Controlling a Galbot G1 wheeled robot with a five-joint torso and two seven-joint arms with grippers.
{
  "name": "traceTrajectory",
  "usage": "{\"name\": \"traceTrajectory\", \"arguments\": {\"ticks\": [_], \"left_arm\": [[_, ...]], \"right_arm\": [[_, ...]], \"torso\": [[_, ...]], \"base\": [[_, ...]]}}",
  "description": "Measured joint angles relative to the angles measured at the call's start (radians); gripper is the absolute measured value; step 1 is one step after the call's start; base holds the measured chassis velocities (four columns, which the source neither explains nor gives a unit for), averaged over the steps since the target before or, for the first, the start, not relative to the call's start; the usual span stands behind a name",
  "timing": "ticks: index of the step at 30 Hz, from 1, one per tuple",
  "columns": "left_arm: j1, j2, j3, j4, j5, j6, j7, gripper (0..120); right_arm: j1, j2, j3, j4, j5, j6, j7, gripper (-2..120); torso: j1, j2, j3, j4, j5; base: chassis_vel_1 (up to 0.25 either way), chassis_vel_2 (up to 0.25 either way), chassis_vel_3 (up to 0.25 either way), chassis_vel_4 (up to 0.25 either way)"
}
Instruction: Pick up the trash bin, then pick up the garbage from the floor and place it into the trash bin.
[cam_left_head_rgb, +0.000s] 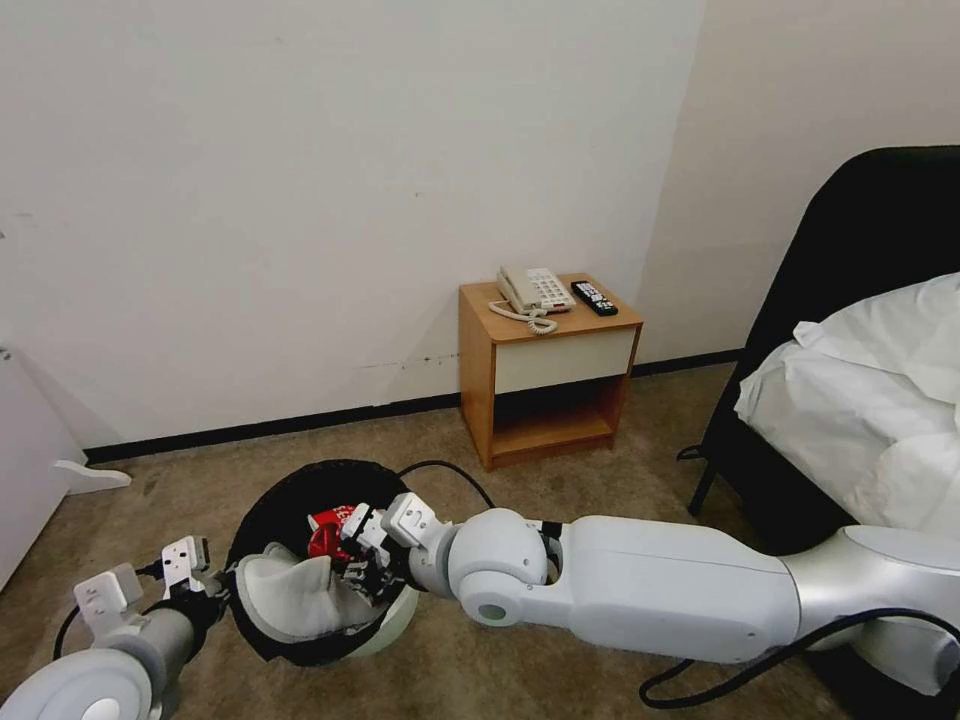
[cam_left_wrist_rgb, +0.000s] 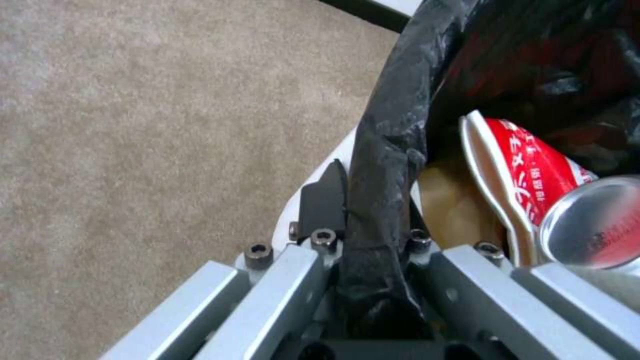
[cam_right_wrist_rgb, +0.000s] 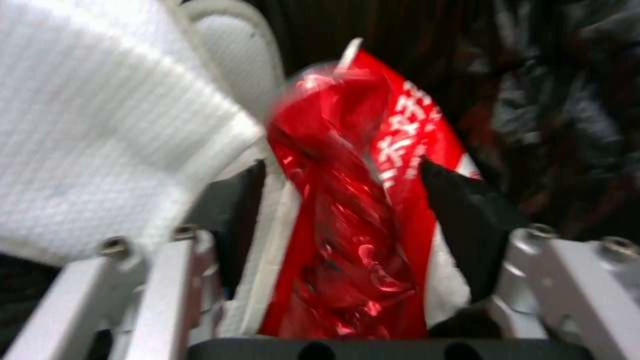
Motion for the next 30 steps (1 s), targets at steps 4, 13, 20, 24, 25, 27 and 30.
{"name": "traceTrajectory", "arguments": {"ticks": [4, 13, 20, 24, 25, 27, 30], "left_arm": [[-0.001, -0.004, 0.002, 0.002, 0.001, 0.000, 0.000, 1], [0.001, 0.001, 0.002, 0.008, 0.003, 0.000, 0.000, 1], [0.000, 0.001, 0.001, 0.015, 0.005, 0.000, 0.002, 1], [0.001, 0.001, -0.001, 0.019, 0.007, 0.000, 0.003, 1], [0.001, 0.001, -0.001, 0.019, 0.007, 0.000, 0.003, 1], [0.002, 0.001, -0.002, 0.019, 0.007, 0.000, 0.003, 1], [0.003, 0.004, -0.006, 0.019, 0.007, 0.000, 0.003, 1]], "right_arm": [[-0.003, -0.001, 0.015, -0.003, -0.007, 0.006, -0.001, 82], [-0.009, -0.007, 0.047, -0.003, -0.029, 0.028, -0.005, 96], [0.002, -0.001, 0.108, 0.007, -0.042, 0.050, -0.007, 88], [0.022, 0.003, 0.154, 0.030, -0.045, 0.062, -0.008, 93], [0.022, 0.003, 0.154, 0.030, -0.045, 0.062, -0.008, 93], [0.029, -0.001, 0.166, 0.039, -0.046, 0.068, -0.007, 96], [0.035, -0.026, 0.190, 0.058, -0.057, 0.081, -0.003, 97]], "torso": [[0.000, 0.000, 0.000, 0.0001, 0.0000], [0.000, 0.000, 0.000, 0.0001, 0.0000], [0.000, 0.000, 0.000, 0.0000, 0.0000], [0.000, 0.000, 0.000, 0.0001, 0.0000], [0.000, 0.000, 0.000, 0.0001, 0.0000], [0.000, 0.000, 0.000, 0.0002, 0.0000], [0.000, 0.000, 0.000, 0.0003, 0.0000]], "base": [[0.000, 0.000, 0.000, 0.000], [0.000, 0.000, 0.000, 0.000], [0.000, 0.000, 0.000, 0.000], [0.000, 0.000, 0.000, 0.000], [0.000, 0.000, 0.000, 0.000], [0.000, 0.000, 0.000, 0.000], [0.000, 0.000, 0.000, 0.000]]}}
